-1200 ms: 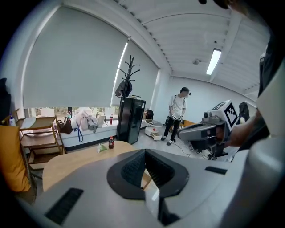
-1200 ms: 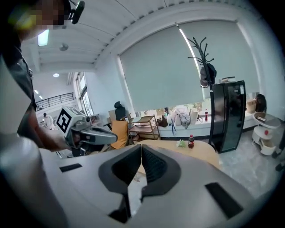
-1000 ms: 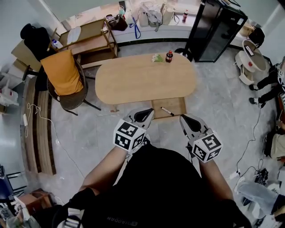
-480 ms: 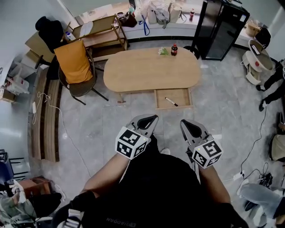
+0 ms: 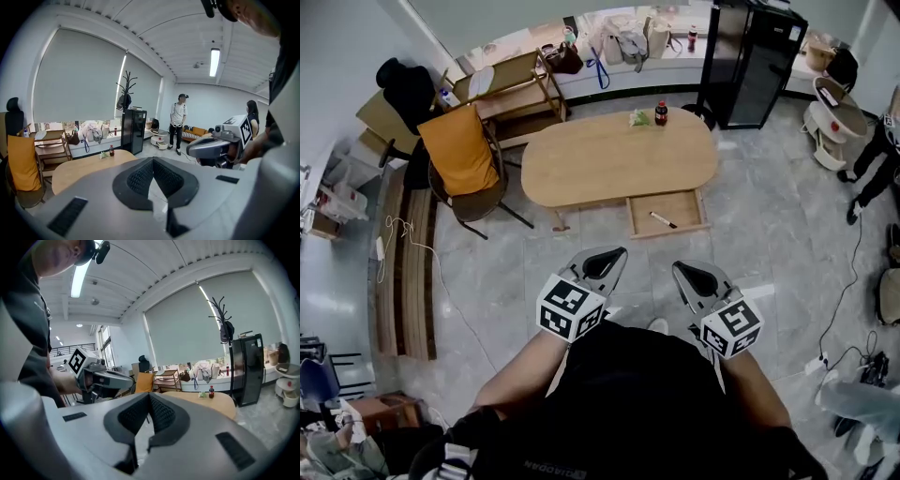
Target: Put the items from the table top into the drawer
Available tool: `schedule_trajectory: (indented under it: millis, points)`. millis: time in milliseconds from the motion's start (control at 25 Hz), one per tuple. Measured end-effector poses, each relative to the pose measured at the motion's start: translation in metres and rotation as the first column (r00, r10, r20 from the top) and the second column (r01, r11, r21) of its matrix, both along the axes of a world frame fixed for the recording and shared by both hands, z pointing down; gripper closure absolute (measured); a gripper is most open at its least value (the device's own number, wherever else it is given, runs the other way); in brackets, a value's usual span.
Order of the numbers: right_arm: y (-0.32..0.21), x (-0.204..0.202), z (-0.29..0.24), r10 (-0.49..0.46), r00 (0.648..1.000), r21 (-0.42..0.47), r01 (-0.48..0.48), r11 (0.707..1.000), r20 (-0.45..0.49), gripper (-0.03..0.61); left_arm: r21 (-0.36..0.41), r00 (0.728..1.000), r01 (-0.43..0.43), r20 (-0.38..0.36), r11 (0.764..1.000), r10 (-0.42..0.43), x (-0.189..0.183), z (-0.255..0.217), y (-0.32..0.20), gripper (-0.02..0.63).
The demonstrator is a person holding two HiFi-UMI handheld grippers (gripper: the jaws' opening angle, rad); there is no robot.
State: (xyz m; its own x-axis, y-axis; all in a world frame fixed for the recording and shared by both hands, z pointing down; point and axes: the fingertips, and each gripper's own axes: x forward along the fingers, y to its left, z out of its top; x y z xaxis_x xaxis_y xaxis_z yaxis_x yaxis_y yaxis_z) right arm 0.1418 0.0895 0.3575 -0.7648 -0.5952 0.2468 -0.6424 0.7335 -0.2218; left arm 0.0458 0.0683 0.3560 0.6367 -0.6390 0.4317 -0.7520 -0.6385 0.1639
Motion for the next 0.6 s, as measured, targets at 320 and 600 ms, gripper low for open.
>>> schedule_trajectory:
  millis: [320, 600]
  points:
    - [-0.015, -0.038, 0.000, 0.083, 0.997, -0.017, -0.083, 0.996, -0.009, 0.575, 0.005, 0.999, -0.045, 0.021, 0.999, 0.045, -0.053, 0.000, -0.015, 0.612]
    - [-0.020, -0.087, 0.005, 0.084, 0.996, -0.056, -0.085, 0.995, -0.021, 0.575, -0.022, 0.999, -0.044, -0.009, 0.999, 0.044, -0.092, 0.005, -0.021, 0.612]
